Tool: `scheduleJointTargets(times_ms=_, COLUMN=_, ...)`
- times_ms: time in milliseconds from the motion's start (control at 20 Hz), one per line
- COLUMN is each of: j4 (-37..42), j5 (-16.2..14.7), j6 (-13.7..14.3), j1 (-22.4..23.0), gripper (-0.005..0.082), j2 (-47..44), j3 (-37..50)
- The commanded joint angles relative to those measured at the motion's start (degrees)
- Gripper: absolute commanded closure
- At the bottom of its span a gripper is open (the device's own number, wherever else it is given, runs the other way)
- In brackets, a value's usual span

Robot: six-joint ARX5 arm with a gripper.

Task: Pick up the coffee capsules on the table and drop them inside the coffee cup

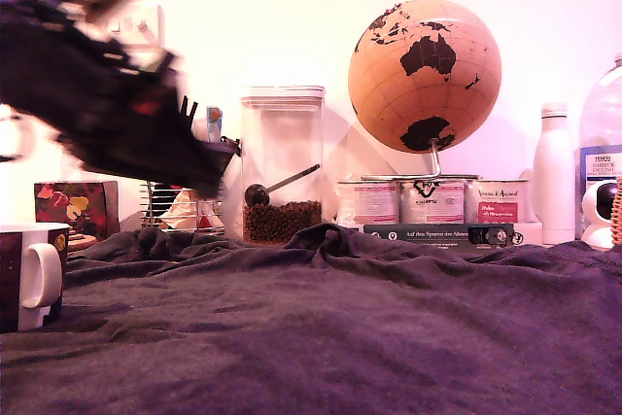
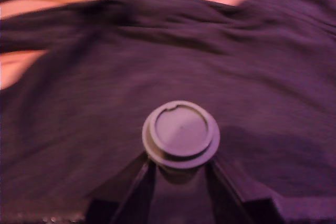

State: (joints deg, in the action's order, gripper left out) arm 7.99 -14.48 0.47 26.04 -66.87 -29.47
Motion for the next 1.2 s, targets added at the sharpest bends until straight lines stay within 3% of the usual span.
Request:
scheduleJointTargets(times_ms=0, j4=-0.2, j5=0.0, j6=-0.5, j1=-2.0, gripper=0.0556, j2=1.5, j3=1.3)
scheduleJointTargets(times_ms=650, j4=-7.3, j5=0.4, j6=-0.7, j1=-20.1, gripper=0.0556, j2=6.3, j3=1.4)
scheduleJointTargets(times_ms=1150, j4=-9.7, j5=1.9, j6=-1.9, j1=-21.6, gripper=0.0556, j2=6.2, j3=1.4)
